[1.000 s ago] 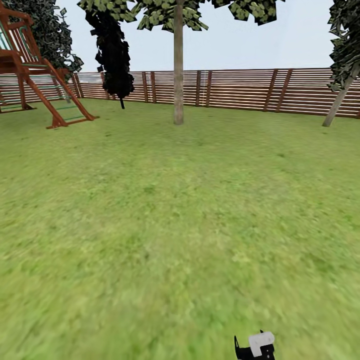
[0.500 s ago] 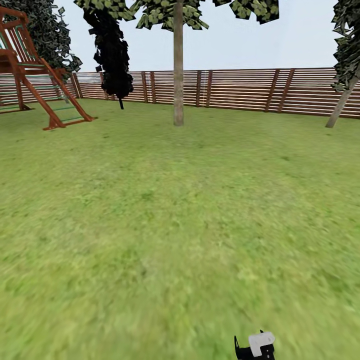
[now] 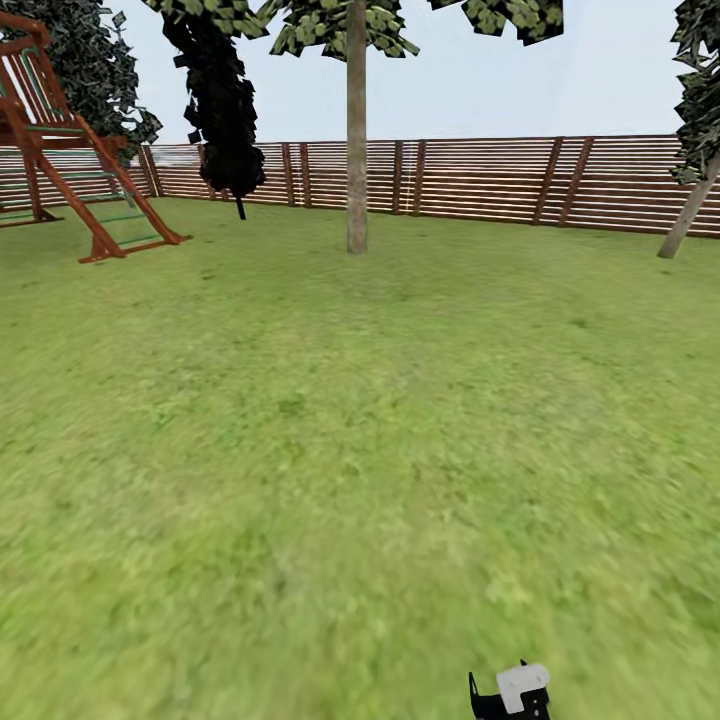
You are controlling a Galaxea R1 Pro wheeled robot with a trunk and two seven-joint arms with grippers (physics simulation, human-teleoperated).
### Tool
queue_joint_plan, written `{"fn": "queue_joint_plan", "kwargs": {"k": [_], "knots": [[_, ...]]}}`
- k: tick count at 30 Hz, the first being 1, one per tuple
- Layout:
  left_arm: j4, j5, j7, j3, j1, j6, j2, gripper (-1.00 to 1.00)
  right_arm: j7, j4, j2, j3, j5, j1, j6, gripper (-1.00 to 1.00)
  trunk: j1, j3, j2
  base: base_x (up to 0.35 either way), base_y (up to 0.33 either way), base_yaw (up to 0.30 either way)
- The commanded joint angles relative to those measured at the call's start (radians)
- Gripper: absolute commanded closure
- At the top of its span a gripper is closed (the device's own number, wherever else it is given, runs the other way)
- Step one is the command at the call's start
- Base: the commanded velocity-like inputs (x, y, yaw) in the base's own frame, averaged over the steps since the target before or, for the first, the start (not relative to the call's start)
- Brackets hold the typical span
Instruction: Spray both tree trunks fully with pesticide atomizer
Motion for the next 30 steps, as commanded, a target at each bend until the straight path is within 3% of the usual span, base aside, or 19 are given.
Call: {"fn": "queue_joint_plan", "kwargs": {"k": [1,30], "knots": [[0.001,-0.003,-0.001,0.004,-0.001,-0.003,0.000,1.00,-0.004,0.001,0.000,-0.008,0.011,-0.001,-0.003,-1.00,0.000,-0.001,0.000,0.336,0.000,0.000],[0.001,-0.003,-0.001,0.004,-0.001,-0.003,0.000,1.00,-0.004,0.001,0.000,-0.008,0.011,-0.001,-0.003,-1.00,0.000,-0.001,0.000,0.336,0.000,0.000]]}}
